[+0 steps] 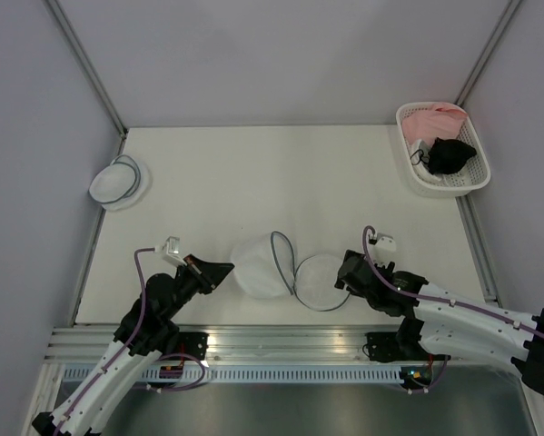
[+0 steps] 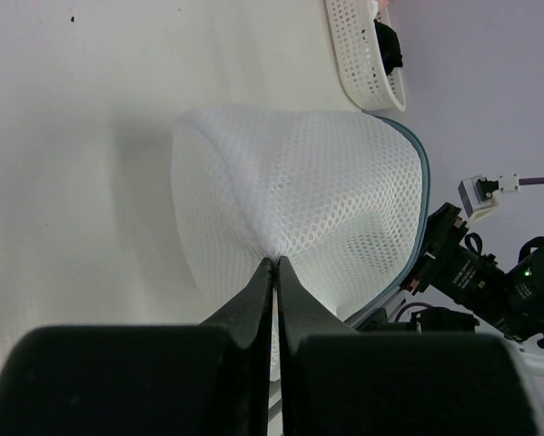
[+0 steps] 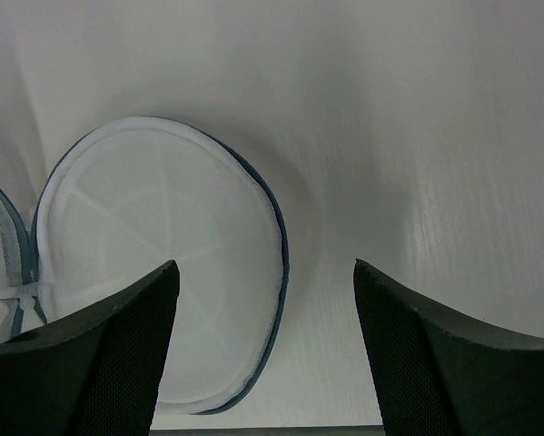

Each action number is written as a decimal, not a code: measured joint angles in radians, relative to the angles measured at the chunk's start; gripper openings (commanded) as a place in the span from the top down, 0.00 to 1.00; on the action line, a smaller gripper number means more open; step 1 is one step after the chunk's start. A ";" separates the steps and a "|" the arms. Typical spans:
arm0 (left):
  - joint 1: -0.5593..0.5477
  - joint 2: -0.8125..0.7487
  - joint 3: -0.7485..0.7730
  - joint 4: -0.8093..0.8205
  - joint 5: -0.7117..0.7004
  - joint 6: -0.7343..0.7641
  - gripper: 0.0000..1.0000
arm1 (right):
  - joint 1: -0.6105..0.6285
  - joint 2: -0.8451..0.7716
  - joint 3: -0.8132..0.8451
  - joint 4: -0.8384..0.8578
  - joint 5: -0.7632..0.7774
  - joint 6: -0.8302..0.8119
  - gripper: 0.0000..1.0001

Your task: Unzip the laundry bag and remove the bra

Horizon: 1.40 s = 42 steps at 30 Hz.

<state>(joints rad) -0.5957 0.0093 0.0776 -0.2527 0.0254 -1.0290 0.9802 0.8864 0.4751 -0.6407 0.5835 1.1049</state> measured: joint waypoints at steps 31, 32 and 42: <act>0.001 0.065 0.001 0.019 0.129 0.038 0.22 | 0.089 0.071 0.492 -0.515 0.416 0.228 1.00; 0.001 0.070 0.003 0.016 0.134 0.039 0.21 | 0.089 0.114 0.529 -0.545 0.448 0.224 0.99; 0.001 0.065 0.063 -0.058 0.134 0.044 0.13 | 0.076 0.488 0.789 -0.683 0.655 0.039 1.00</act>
<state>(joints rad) -0.5949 0.0742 0.1402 -0.3107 0.1589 -0.9848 1.0565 1.3746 1.2636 -1.3235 1.2381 1.1435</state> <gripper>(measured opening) 0.863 0.011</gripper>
